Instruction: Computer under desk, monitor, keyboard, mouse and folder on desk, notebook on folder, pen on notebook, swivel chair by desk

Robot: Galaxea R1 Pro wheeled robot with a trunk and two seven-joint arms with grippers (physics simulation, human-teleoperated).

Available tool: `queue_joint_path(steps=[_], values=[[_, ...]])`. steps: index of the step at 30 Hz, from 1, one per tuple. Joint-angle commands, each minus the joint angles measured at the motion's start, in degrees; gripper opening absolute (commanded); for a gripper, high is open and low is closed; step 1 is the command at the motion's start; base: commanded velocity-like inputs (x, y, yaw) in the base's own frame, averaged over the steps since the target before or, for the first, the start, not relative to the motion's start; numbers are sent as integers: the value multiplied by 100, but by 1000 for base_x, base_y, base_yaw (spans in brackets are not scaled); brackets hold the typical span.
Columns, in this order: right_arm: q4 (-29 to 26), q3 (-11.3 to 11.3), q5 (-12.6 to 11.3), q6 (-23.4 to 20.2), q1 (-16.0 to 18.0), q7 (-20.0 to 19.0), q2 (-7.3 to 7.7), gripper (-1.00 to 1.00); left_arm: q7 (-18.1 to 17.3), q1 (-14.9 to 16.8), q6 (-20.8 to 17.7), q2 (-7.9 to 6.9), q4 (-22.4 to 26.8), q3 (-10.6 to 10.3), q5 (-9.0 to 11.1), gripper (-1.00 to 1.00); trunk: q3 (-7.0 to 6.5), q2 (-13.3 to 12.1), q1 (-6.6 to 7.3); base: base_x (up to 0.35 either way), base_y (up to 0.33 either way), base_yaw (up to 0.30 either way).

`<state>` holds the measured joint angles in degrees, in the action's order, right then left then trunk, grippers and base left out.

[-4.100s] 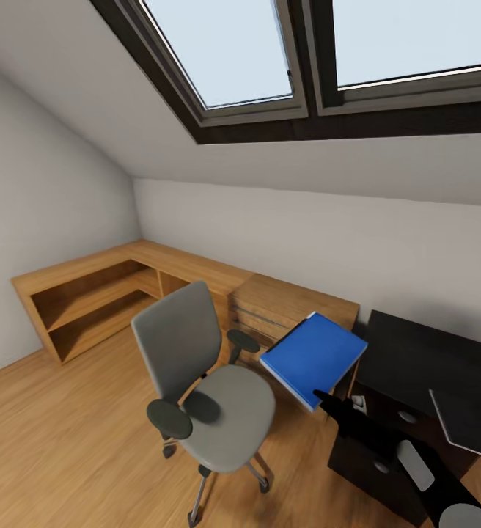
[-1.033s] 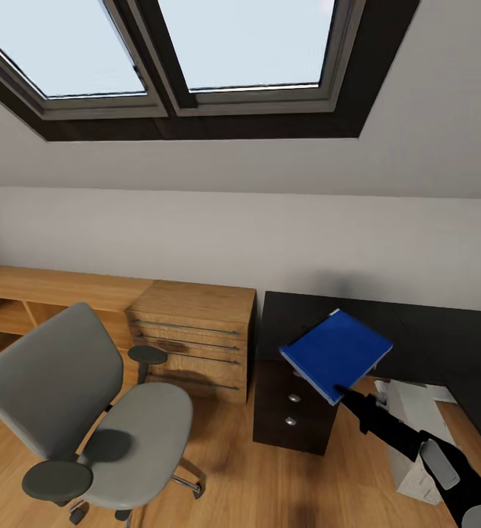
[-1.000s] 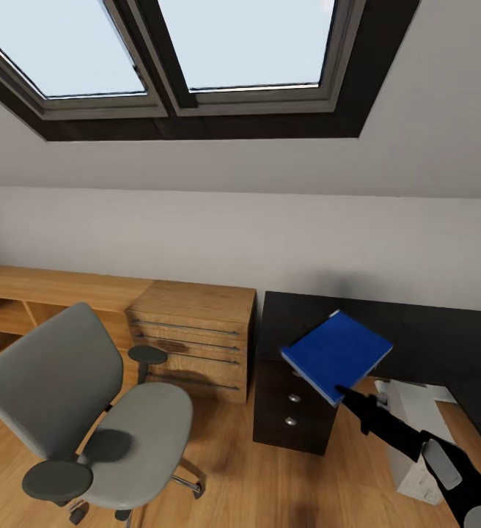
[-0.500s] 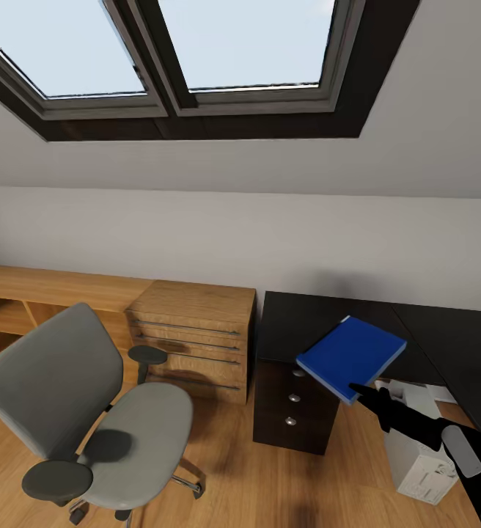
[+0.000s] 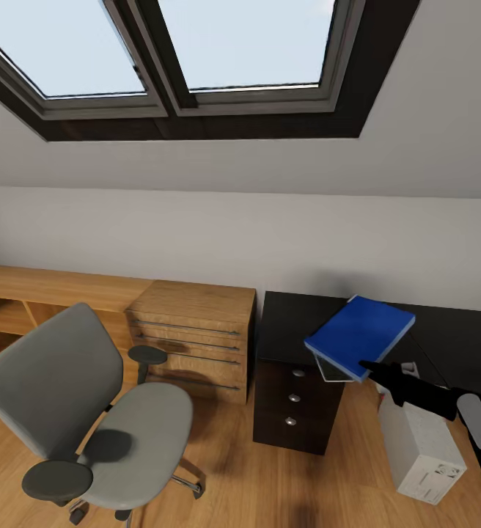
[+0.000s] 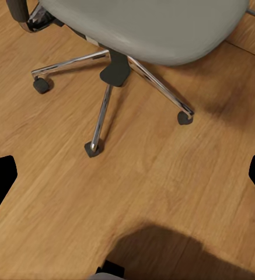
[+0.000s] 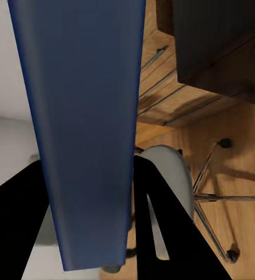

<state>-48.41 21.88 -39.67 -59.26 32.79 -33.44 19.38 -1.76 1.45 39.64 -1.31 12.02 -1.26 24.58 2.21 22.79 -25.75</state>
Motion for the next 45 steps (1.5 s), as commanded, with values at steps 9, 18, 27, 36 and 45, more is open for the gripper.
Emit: queue_joint_path(steps=[9,18,27,36,45], values=[[257,42,54,190,17,-10,-7,-100,-25,4,16,-1,-3,-6,38,100,13,13,-4,0,0,-6],[493,51,56,220,17,-5,-18,-100,-26,4,18,-1,-3,-5,38,100,13,13,-4,0,0,-212],[658,52,56,310,17,-13,-21,-100,-26,4,11,3,-4,-6,38,100,13,13,-4,0,0,-271],[697,42,63,439,17,-12,-36,-100,-26,4,9,7,-6,-6,34,100,13,13,-4,0,0,-275],[705,38,79,596,17,-7,-98,-100,-26,4,9,8,-6,-6,29,100,13,13,-4,0,0,-275]])
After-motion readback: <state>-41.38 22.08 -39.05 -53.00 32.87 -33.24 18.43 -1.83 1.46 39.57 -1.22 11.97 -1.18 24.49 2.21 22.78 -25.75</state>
